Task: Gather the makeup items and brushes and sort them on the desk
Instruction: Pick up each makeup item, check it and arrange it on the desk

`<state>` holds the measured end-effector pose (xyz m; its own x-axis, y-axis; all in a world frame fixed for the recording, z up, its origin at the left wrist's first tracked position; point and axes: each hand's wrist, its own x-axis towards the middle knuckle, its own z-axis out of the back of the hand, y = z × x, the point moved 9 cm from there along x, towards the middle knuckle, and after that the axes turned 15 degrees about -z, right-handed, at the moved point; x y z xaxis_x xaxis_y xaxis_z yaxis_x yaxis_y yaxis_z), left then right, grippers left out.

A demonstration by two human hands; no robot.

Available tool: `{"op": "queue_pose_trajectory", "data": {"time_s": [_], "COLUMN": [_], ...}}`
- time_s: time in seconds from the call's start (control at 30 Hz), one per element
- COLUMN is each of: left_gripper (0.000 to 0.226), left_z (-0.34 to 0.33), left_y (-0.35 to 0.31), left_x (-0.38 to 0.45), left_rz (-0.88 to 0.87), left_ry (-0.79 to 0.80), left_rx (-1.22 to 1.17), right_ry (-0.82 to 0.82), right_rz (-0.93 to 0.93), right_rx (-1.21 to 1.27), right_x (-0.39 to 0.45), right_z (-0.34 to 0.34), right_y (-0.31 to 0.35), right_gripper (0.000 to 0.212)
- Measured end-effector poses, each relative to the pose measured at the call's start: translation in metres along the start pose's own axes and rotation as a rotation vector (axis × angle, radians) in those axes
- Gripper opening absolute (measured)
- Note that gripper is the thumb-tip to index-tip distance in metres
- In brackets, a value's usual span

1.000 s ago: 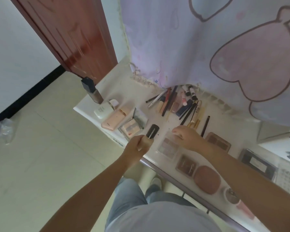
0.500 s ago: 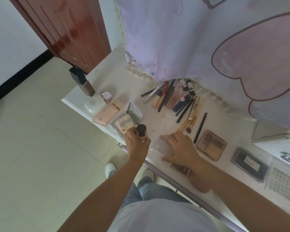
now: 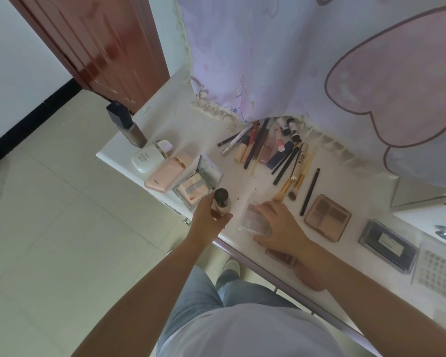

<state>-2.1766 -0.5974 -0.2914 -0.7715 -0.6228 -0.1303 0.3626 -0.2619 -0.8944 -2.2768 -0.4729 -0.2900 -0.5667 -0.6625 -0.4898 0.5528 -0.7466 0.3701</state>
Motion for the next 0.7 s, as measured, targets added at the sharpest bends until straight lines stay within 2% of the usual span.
{"op": "queue_pose_trajectory", "data": {"time_s": [0.17, 0.3, 0.4, 0.47, 0.57, 0.63, 0.7], "left_gripper": [0.054, 0.072, 0.054, 0.037, 0.027, 0.024, 0.018], "left_z": [-0.002, -0.001, 0.011, 0.009, -0.012, -0.017, -0.018], "left_y": [0.004, 0.004, 0.004, 0.002, -0.026, -0.050, -0.065], "left_x": [-0.001, -0.017, -0.040, -0.049, -0.058, -0.055, -0.049], "left_rz": [0.085, 0.183, 0.263, 0.335, 0.517, 0.456, 0.353], "left_ry": [-0.106, -0.142, -0.176, -0.083, 0.159, 0.309, 0.372], "left_rx": [-0.024, -0.054, 0.047, -0.041, -0.542, -0.623, -0.623], "right_ry": [0.088, 0.130, 0.132, 0.143, 0.180, 0.188, 0.183], "right_rz": [-0.014, -0.006, 0.029, 0.074, 0.148, 0.220, 0.282], "right_rx": [0.110, 0.202, 0.257, 0.259, 0.162, 0.084, 0.021], "right_x": [-0.005, -0.009, -0.019, -0.026, -0.036, -0.042, -0.047], "right_z": [0.008, 0.021, 0.039, 0.051, 0.064, 0.071, 0.076], "right_y": [0.001, 0.004, 0.010, 0.017, 0.028, 0.039, 0.046], "right_gripper": [0.086, 0.063, 0.060, 0.058, 0.060, 0.064, 0.066]}}
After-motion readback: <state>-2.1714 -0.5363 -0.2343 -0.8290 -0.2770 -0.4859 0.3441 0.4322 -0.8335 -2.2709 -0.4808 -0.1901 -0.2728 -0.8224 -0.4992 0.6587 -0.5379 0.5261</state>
